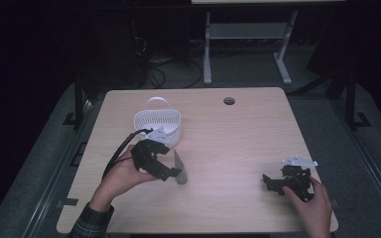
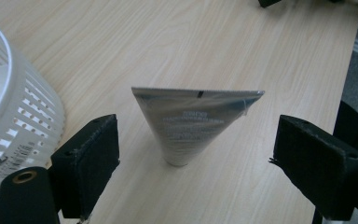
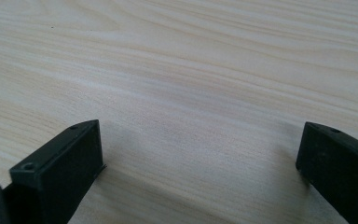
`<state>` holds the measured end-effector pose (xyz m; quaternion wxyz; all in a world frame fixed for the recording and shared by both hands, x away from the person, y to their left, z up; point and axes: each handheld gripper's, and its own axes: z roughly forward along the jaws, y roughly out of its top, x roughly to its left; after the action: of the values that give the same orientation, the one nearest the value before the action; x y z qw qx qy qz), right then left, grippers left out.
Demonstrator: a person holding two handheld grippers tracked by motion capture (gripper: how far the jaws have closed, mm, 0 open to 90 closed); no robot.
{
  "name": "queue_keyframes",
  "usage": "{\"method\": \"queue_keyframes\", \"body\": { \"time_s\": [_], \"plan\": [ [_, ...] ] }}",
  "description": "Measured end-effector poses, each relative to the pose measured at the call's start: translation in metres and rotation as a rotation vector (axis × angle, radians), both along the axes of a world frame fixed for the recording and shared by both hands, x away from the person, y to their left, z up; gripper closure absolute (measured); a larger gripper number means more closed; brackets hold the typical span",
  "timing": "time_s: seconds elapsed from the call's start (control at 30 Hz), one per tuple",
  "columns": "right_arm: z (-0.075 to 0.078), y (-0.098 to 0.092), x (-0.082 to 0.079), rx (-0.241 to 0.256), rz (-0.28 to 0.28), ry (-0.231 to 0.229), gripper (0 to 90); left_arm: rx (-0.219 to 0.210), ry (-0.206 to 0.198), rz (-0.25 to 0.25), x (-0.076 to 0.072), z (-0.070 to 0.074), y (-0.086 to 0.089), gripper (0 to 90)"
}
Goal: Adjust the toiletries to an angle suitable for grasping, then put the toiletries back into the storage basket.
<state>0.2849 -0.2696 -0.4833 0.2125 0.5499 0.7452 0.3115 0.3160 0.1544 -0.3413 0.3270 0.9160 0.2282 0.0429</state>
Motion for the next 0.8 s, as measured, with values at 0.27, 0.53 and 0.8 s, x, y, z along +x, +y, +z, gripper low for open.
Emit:
{"method": "queue_keyframes", "body": {
  "time_s": [0.27,0.53,0.8],
  "plan": [
    [0.0,0.0,0.0,-0.002,0.002,-0.002,0.0,0.018,0.01,-0.019,0.007,0.003,-0.014,13.4],
    [0.0,0.0,0.0,-0.001,0.001,0.0,0.0,0.06,0.02,-0.05,0.014,-0.004,-0.028,13.4],
    [0.0,0.0,0.0,-0.001,0.002,-0.001,0.0,0.086,0.024,-0.059,0.017,-0.009,-0.034,14.0]
  ]
}}
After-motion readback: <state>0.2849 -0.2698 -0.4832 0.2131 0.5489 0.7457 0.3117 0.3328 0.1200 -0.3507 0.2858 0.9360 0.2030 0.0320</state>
